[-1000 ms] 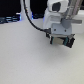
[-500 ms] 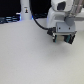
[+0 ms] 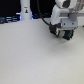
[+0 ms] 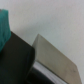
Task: Open the kcup holder, insert the kcup into the holder, and close the kcup holder
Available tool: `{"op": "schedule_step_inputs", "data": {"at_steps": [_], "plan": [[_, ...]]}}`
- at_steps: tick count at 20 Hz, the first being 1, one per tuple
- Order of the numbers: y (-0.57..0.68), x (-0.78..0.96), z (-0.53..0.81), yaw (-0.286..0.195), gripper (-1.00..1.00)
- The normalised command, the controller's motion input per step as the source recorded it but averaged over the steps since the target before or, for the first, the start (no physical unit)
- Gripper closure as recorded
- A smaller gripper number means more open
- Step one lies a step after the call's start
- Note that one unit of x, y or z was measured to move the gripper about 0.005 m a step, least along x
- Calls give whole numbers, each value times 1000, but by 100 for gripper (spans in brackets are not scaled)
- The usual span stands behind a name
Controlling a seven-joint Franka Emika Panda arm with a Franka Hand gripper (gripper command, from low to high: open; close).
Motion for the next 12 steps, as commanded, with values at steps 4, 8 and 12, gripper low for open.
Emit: {"op": "schedule_step_inputs", "data": {"at_steps": [4, 8, 12], "plan": [[411, -716, -19, 94, -100], [421, -699, -19, 91, -100], [478, -653, -3, 81, -100]]}}
